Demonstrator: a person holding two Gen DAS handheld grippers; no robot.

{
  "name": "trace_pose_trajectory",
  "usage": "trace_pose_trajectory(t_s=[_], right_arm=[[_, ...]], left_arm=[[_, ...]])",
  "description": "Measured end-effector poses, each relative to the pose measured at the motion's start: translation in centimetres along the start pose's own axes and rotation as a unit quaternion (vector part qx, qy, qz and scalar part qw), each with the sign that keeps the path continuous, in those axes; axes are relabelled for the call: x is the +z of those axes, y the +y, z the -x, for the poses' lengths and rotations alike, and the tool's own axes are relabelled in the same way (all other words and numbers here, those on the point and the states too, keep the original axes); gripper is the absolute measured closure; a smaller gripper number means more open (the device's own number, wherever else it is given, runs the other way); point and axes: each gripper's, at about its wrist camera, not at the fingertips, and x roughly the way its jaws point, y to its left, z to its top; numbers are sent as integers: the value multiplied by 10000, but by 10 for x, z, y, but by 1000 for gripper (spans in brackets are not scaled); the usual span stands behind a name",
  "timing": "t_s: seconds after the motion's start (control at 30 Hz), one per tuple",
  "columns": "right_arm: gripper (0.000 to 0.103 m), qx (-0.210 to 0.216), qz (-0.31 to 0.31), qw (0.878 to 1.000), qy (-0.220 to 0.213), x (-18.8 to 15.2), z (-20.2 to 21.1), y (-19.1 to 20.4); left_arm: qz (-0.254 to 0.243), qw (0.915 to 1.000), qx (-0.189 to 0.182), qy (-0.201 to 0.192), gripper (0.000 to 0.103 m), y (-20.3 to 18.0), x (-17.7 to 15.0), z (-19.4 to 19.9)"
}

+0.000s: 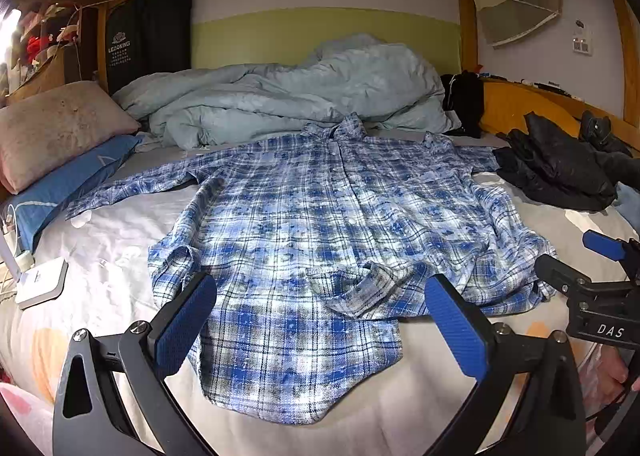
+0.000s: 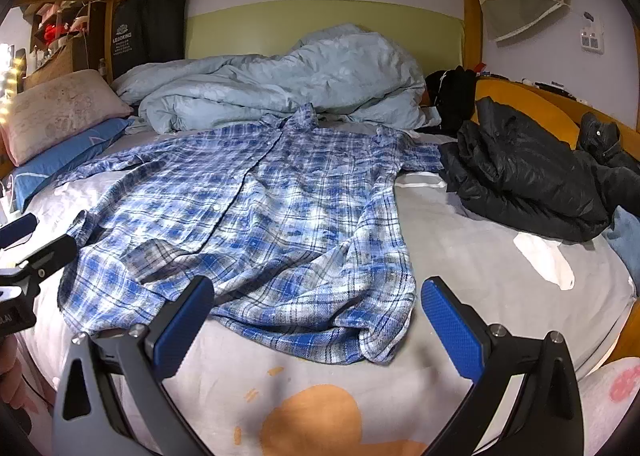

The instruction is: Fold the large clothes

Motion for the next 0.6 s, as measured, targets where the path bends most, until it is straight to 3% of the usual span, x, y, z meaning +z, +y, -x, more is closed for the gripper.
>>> trace_pose_trajectory(t_s=[0.6], right_arm=[[0, -76, 195, 9998, 20, -2, 1, 7]], left_arm=[[77, 9999, 106, -113, 0, 3, 1, 6]])
